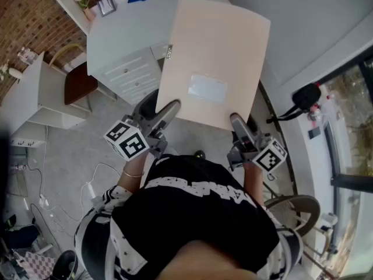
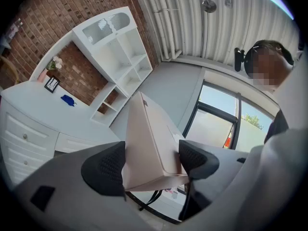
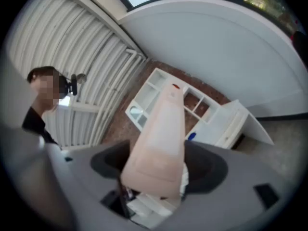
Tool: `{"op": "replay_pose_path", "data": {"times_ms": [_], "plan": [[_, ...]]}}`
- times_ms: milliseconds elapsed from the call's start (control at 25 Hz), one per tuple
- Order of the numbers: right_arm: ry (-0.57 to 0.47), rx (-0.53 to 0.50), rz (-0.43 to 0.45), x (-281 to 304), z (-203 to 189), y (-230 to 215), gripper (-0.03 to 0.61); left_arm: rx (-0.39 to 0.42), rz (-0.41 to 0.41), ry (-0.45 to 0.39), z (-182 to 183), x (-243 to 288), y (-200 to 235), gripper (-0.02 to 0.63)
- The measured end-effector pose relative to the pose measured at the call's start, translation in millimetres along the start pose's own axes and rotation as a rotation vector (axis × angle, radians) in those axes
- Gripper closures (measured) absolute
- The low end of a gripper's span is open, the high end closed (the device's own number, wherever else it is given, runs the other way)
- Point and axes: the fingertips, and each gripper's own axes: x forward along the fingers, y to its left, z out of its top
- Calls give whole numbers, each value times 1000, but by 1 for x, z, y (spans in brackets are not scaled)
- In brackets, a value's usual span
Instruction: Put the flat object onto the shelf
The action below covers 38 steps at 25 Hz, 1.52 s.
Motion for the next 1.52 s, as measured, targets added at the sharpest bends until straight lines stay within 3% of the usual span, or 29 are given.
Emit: {"op": "replay_pose_path", "data": {"times_ms": [800, 1240, 1520], "plan": [[-6, 22, -9, -1, 1, -1, 207, -10, 17, 10, -3, 0, 1, 252], [-34, 51, -11, -28, 12, -11, 207, 16, 25, 35, -15, 14, -23, 252], [-73, 33, -42, -24, 26, -18, 207, 13, -19, 57, -11, 37, -18, 252]]}}
